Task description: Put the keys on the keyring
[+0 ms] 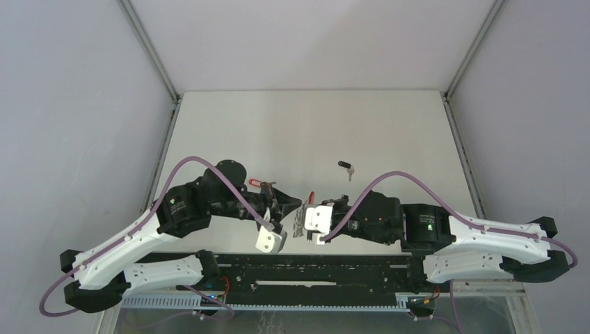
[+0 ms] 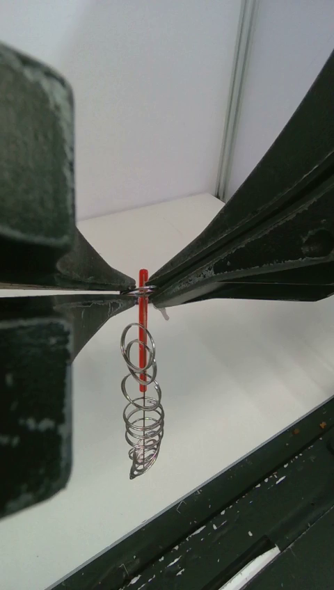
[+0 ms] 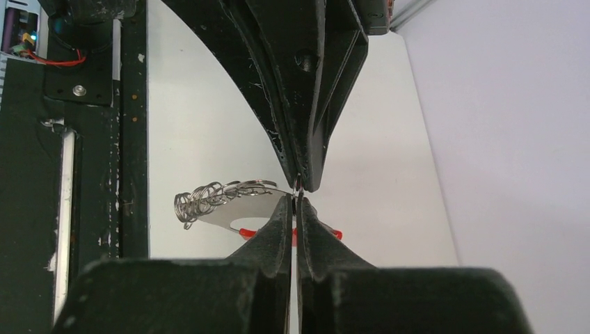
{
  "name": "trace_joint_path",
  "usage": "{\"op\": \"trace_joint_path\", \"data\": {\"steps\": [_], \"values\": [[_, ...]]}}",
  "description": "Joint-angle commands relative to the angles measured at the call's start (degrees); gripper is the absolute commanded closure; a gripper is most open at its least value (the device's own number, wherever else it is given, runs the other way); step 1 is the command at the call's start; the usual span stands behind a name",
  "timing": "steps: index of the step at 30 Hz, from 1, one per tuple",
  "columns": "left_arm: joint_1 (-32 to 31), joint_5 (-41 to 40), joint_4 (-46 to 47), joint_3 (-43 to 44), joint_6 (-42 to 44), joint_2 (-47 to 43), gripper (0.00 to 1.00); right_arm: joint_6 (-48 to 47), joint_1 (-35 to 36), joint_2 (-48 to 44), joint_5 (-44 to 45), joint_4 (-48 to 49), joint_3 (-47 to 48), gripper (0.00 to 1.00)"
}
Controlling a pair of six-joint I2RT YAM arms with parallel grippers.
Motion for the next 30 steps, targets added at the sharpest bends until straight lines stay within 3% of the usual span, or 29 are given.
{"op": "trace_joint_path", "data": {"steps": [1, 3, 4, 5, 6, 9, 17, 23, 30], "values": [[-0.64, 1.71, 2.75, 3.93, -2.05, -0.15, 1.00, 1.27, -0.32, 0.88, 3.15, 3.76, 1.89, 1.00], [-0.64, 1.92, 3.24, 3.89, -3.09, -0.28, 1.00, 2.06, -0.32, 0.71, 4.11, 4.23, 1.89, 1.00], [-0.64, 1.86, 3.97, 3.66, -4.33, -0.39, 0.94, 2.72, -0.44, 0.40, 4.38, 4.58, 1.87, 1.00], [-0.64, 1.43, 4.82, 3.44, -6.20, -0.56, 0.77, 3.54, -0.65, -0.14, 3.89, 4.92, 1.82, 1.00], [-0.66, 0.92, 5.72, 3.11, -7.97, -0.83, 0.66, 4.52, -1.12, -0.69, 3.00, 5.35, 1.73, 1.00], [-0.64, -1.84, 8.36, 1.58, -13.16, -1.90, 0.55, 6.59, -1.97, -4.82, -0.23, 10.63, -1.72, 1.00], [4.36, -1.91, 15.37, -1.45, -30.00, -4.53, 0.57, 14.73, -6.90, -14.52, -12.47, 24.45, -11.45, 1.00], [9.98, 14.10, 17.92, 0.05, -45.17, -3.45, 0.66, 22.87, -11.99, -17.04, -21.87, 35.50, -16.19, 1.00], [13.23, 24.06, 29.53, -0.88, -62.26, -2.03, 0.69, 25.46, -13.06, -16.09, -25.34, 40.54, -17.26, 1.00]]}}
